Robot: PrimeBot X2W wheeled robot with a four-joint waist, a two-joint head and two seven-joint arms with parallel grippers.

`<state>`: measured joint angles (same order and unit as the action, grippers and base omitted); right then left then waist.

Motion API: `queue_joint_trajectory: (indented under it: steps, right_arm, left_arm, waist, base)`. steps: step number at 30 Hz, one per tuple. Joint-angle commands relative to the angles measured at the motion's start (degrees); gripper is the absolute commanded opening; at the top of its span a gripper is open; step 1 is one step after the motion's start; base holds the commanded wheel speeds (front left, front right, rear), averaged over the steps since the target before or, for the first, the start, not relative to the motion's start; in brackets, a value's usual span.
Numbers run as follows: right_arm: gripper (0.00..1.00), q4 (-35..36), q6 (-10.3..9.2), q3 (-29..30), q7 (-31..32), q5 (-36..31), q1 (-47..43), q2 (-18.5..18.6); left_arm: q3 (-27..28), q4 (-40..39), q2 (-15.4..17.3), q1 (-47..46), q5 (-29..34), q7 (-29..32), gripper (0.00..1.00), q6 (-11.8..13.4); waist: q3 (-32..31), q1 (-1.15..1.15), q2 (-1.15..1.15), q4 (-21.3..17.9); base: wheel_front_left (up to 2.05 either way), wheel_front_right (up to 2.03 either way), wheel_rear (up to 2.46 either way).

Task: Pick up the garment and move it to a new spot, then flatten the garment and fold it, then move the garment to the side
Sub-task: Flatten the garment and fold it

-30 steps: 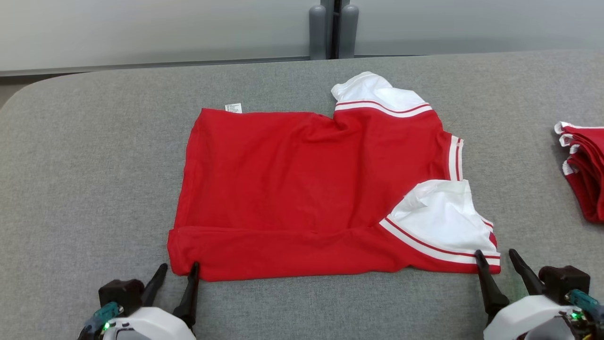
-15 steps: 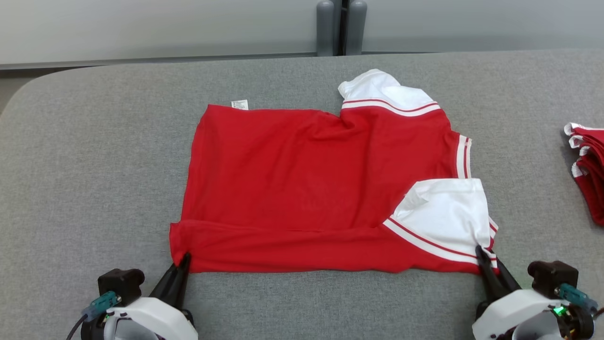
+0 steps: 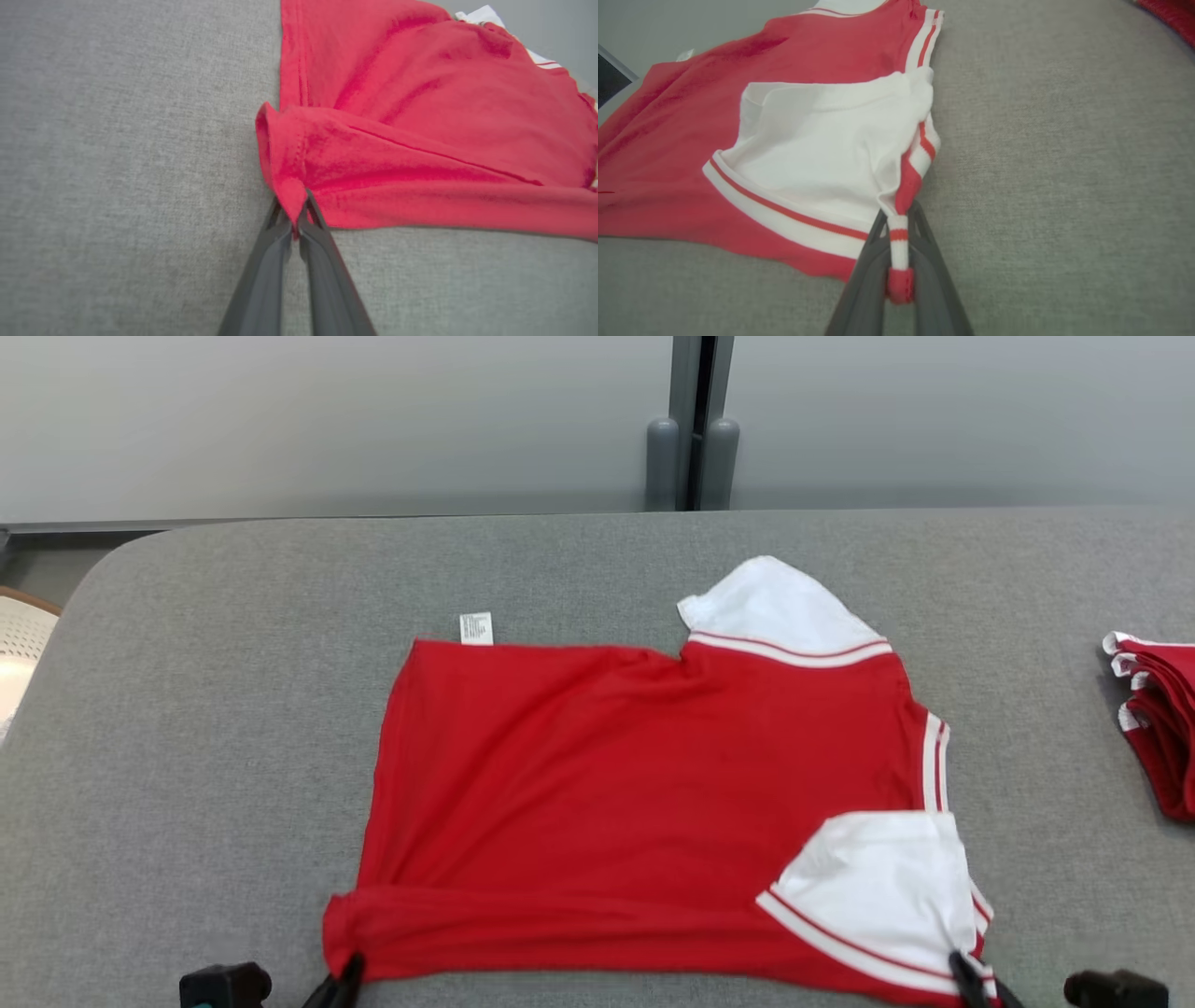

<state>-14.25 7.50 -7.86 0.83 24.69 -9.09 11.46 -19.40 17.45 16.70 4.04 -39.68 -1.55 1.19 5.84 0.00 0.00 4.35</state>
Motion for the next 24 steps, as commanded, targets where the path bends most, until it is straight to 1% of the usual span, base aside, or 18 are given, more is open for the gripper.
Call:
queue_joint_trajectory:
  steps: [1, 6, 7, 8, 9, 10, 13, 16, 18, 21, 24]
  right_arm:
    - [0.00, 0.9, -0.04, 0.4, 1.0, 0.3, -1.5, 0.0]
    - [0.00, 3.3, -0.04, 1.0, 3.4, 0.1, -5.3, -0.6]
    - [0.00, 3.6, -0.03, 1.1, 3.7, 0.4, -5.5, -0.9]
    - [0.38, 3.8, -0.03, 1.2, 4.1, 0.4, -5.6, -1.0]
    - [0.93, 4.2, -0.04, 1.6, 3.7, 0.1, -5.2, -1.2]
    - [1.00, 4.8, -0.03, 1.8, 3.1, -0.2, -4.6, -1.5]
    - [1.00, 7.4, -0.02, 2.7, 0.8, -1.5, -3.0, -2.2]
    - [1.00, 10.4, -0.02, 3.8, -1.9, -3.6, -1.2, -1.5]
    - [1.00, 13.0, -0.02, 4.4, -3.4, -5.5, 0.4, -1.5]
    - [1.00, 16.6, -0.02, 5.1, -4.2, -8.0, 1.9, -1.0]
    - [1.00, 19.6, -0.02, 5.4, -3.1, -9.6, 2.6, -1.1]
  left_arm:
    - [0.5, -0.7, 1.1, 1.1, -0.7, 1.0, 0.00, 0.8]
    - [0.2, -3.6, 2.2, 4.6, -2.2, 5.3, 0.00, 2.1]
    - [0.3, -4.3, 2.7, 4.6, -1.4, 5.1, 0.00, 2.5]
    - [0.3, -4.9, 2.8, 4.5, -1.2, 4.9, 0.22, 3.0]
    - [0.5, -5.3, 2.5, 4.5, -1.1, 4.6, 0.72, 3.4]
    - [0.9, -5.8, 2.4, 4.1, -0.7, 3.8, 1.00, 4.0]
    - [1.8, -7.4, 1.7, 2.9, 0.5, 0.9, 1.00, 5.6]
    - [2.6, -8.9, 1.6, 1.4, 2.4, -2.3, 1.00, 7.0]
    - [2.9, -10.1, 2.1, 0.3, 4.2, -4.5, 1.00, 8.1]
    - [3.1, -12.2, 2.8, -1.6, 7.4, -7.6, 1.00, 9.6]
    - [3.1, -14.0, 3.5, -3.3, 10.1, -9.4, 1.00, 10.9]
  waist:
    - [-0.6, 0.00, 0.00, 0.3]
    - [-2.0, 0.00, 0.00, -0.1]
    - [-2.0, 0.00, 0.00, -0.3]
    - [-1.9, 0.00, 0.00, -0.4]
    - [-1.9, 0.00, 0.00, -0.5]
    - [-2.0, 0.00, 0.00, -0.6]
    - [-2.1, 0.00, 0.00, -1.0]
    - [-2.1, 0.00, 0.00, -1.4]
    - [-2.3, 0.00, 0.00, -1.7]
    - [-2.6, 0.00, 0.00, -1.8]
    - [-2.9, 0.00, 0.00, -1.8]
  base:
    - [0.00, 0.00, 0.00]
    - [0.00, 0.00, 0.00]
    - [0.00, 0.00, 0.00]
    - [0.00, 0.00, 0.00]
    - [0.00, 0.00, 0.00]
    - [0.00, 0.00, 0.00]
    - [0.00, 0.00, 0.00]
    - [0.00, 0.00, 0.00]
    - [0.00, 0.00, 0.00]
    - [0.00, 0.00, 0.00]
    - [0.00, 0.00, 0.00]
